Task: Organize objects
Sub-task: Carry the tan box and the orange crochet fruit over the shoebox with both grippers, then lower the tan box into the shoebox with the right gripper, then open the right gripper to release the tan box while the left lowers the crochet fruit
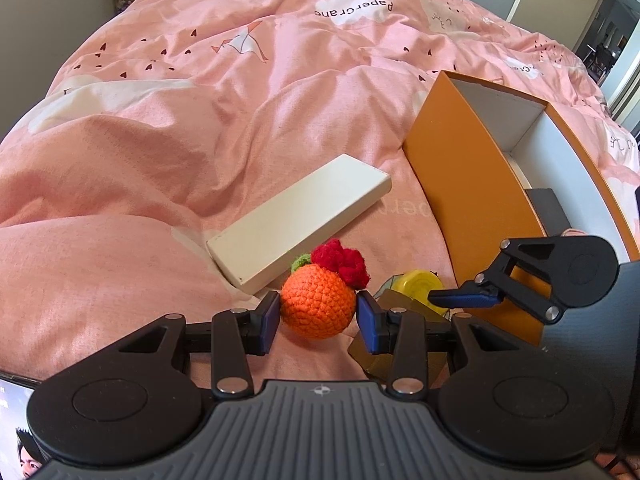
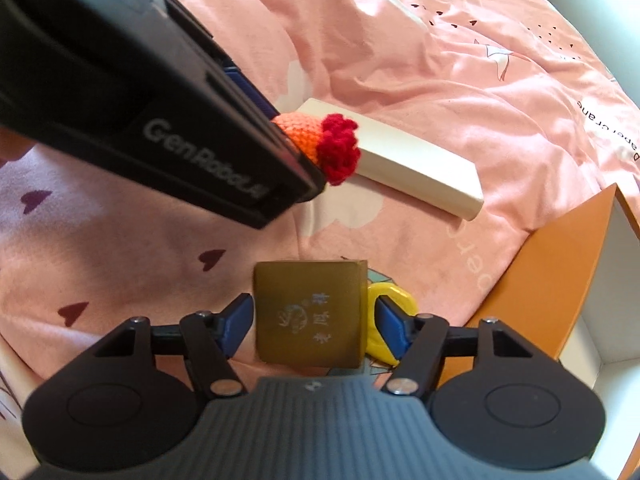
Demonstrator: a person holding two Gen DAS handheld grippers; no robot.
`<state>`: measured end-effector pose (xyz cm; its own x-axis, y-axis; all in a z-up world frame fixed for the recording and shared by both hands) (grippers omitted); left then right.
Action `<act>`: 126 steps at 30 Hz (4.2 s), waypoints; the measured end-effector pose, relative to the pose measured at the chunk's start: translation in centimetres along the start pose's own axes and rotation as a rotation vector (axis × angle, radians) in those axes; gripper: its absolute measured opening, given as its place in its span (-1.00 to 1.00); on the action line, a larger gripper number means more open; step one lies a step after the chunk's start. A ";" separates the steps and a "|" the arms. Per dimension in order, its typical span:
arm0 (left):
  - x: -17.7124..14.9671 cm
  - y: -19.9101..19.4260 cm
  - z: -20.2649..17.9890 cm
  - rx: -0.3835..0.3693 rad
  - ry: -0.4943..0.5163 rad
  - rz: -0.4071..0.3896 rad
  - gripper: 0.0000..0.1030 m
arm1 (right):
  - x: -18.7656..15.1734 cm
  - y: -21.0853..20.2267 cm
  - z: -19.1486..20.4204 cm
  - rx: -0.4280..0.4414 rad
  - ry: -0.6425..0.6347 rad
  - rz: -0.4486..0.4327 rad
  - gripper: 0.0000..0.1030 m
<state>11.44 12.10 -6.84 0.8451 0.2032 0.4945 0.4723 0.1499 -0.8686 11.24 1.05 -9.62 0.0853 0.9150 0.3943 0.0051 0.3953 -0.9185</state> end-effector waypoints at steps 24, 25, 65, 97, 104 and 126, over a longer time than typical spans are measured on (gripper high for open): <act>6.9 -6.3 -5.1 -0.183 0.101 -0.182 -0.10 | -3.1 -17.2 -6.9 -0.020 -0.122 -0.156 0.19; 7.3 -6.1 -5.4 -0.185 0.103 -0.180 -0.10 | -3.4 -17.2 -7.7 -0.024 -0.140 -0.141 0.19; 13.6 0.0 -10.2 -0.224 0.158 -0.150 -0.10 | -2.0 -5.4 -18.3 0.348 -0.365 0.060 0.28; 13.0 -0.6 -11.0 -0.245 0.216 -0.140 -0.10 | -3.5 -6.4 -20.1 0.283 -0.091 -0.028 -0.07; 12.0 -1.3 -12.7 -0.290 0.261 -0.141 -0.10 | -6.4 -10.2 -17.2 -0.013 0.104 -0.109 -0.07; 13.7 7.4 -25.5 -0.273 0.480 0.009 -0.10 | -14.4 -14.9 -22.3 -0.553 0.712 -0.462 -0.43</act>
<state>32.94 -8.63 -7.30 0.8387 -0.2707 0.4726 0.4578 -0.1195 -0.8810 32.17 -19.76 -2.29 0.5319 0.3494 0.7714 0.6332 0.4408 -0.6362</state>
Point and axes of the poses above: each gripper's, at about its wrist camera, not at the fingertips, and y roughly the way its jaws point, z to its left, x to its top, the point moved 3 cm from there along y, roughly the way its jaws point, and after that the axes turned 11 degrees about x, right-handed, at the moved point
